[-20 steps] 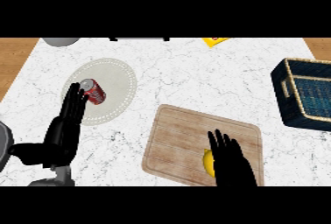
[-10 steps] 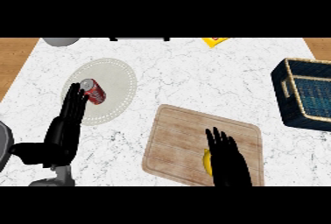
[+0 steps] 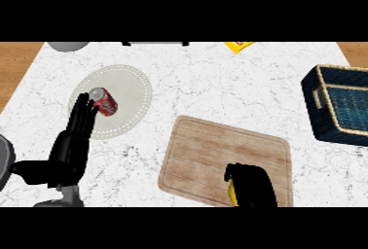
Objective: Pick the lemon from the cutting board and place it in the basket
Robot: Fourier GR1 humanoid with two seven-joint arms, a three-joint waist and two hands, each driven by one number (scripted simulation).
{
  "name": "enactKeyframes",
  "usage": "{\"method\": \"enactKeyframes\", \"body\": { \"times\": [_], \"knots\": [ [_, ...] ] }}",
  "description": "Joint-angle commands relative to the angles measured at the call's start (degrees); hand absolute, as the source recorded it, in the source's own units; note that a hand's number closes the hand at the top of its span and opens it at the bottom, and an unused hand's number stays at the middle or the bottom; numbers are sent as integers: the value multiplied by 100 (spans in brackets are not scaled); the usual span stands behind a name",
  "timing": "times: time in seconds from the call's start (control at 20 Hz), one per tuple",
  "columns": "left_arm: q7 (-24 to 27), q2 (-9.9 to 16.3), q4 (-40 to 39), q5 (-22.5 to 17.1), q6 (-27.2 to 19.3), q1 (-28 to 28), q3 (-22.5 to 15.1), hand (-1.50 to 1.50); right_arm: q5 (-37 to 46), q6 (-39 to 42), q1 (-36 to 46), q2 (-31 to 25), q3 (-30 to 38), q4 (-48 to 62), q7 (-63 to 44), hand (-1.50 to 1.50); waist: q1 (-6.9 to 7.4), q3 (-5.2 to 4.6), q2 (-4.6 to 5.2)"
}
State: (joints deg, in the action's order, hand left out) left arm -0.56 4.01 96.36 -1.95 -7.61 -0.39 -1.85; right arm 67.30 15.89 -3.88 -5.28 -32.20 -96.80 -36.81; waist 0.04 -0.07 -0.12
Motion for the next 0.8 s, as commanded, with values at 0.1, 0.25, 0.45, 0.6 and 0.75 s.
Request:
{"method": "enactKeyframes", "body": {
  "times": [0.1, 0.25, 0.45, 0.6, 0.75],
  "knots": [
    [217, -98, -519, 59, 4, -358, 102, 0, 205, 186, 320, -1, -15, 192, 168, 150, -10, 7, 12],
    [-317, 12, 488, 18, 74, 173, -2, 0, 369, -332, -43, -274, -131, 382, 493, 150, 7, 8, 6],
    [-181, -37, -260, 97, -4, -398, 194, 0, 475, -308, 286, 3, -104, 511, 536, 150, -8, 7, 12],
    [287, -211, -486, 206, -7, -102, 17, 0, -218, -938, 334, -687, 836, 906, 1610, 150, -19, 9, 23],
    [-174, -152, -22, 100, 11, -258, 21, 0, -452, -1131, 949, -559, 1285, 1895, 2095, 150, 23, 10, 22]
  ]
}}
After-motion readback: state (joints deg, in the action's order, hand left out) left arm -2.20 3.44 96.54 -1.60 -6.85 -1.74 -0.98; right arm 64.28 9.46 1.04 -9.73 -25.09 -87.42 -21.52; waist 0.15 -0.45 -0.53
